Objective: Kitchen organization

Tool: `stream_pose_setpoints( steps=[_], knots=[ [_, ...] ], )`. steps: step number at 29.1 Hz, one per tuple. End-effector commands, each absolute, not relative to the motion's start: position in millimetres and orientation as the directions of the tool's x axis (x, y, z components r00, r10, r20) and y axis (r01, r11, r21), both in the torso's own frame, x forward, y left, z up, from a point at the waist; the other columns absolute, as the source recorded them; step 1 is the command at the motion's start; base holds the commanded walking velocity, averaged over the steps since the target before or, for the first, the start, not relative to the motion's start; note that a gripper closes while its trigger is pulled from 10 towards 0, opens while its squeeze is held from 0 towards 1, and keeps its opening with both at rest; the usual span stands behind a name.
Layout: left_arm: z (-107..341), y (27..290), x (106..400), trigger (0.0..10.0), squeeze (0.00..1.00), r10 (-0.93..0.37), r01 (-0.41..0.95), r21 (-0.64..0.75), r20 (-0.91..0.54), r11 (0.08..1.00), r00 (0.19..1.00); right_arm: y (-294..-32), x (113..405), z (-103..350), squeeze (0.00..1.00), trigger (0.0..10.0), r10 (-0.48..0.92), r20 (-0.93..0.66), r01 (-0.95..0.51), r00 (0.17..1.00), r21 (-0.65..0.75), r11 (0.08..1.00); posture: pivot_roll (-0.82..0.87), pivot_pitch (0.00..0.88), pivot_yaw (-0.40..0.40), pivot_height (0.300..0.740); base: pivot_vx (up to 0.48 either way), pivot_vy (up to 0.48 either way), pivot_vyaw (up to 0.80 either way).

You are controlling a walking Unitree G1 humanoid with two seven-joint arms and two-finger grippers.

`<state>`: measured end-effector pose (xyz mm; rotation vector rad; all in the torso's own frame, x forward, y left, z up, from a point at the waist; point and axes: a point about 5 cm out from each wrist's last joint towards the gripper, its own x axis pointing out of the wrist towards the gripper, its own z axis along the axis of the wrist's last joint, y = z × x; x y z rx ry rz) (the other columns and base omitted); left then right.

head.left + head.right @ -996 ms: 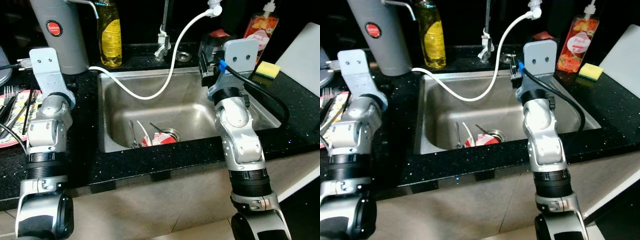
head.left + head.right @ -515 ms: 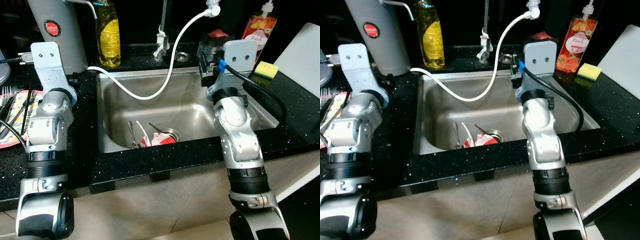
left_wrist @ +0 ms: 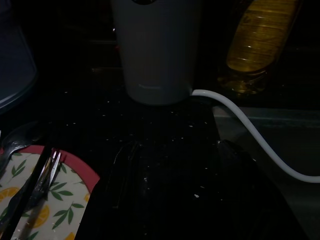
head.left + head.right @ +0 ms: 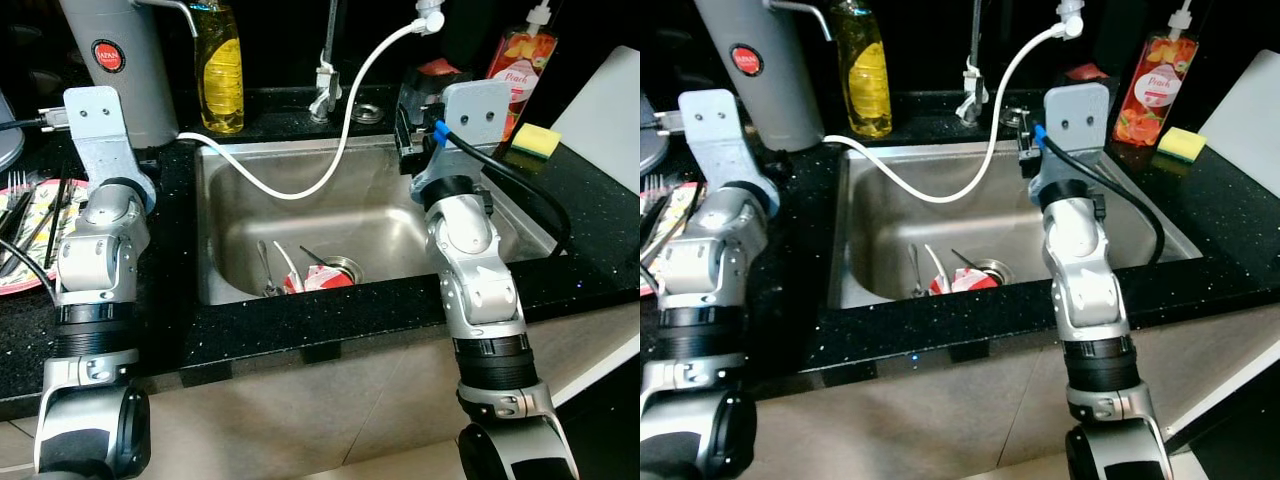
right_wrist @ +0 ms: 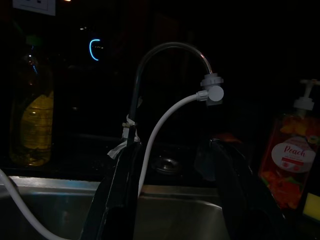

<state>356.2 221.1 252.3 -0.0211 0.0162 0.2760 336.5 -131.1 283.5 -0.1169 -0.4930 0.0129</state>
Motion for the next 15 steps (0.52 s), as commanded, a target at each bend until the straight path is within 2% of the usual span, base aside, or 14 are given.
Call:
stream_pose_setpoints(
  steps=[1,6,15],
  knots=[
    [250.9,221.7,355.0,10.0,0.00,0.283,-0.283,-0.012,-0.026,0.959,0.959,-132.9,336.6,283.6,0.00,10.0,0.030,0.474,0.023,0.880,-0.106,0.994,0.06,0.000,-0.028,0.740,0.000,0.000,0.00],
    [251.2,229.0,350.1,10.0,0.00,0.301,-0.302,-0.004,-0.026,0.953,0.953,-125.9,338.2,284.3,0.00,10.0,0.047,0.476,0.002,0.878,-0.103,0.995,0.09,0.000,-0.036,0.740,0.000,0.000,0.00],
    [251.6,224.3,354.7,10.0,0.00,0.287,-0.287,-0.006,-0.025,0.958,0.958,-131.4,335.7,282.0,0.00,10.0,0.030,0.472,0.022,0.881,-0.104,0.994,0.07,0.000,-0.028,0.740,0.000,0.000,0.00]
  ],
)
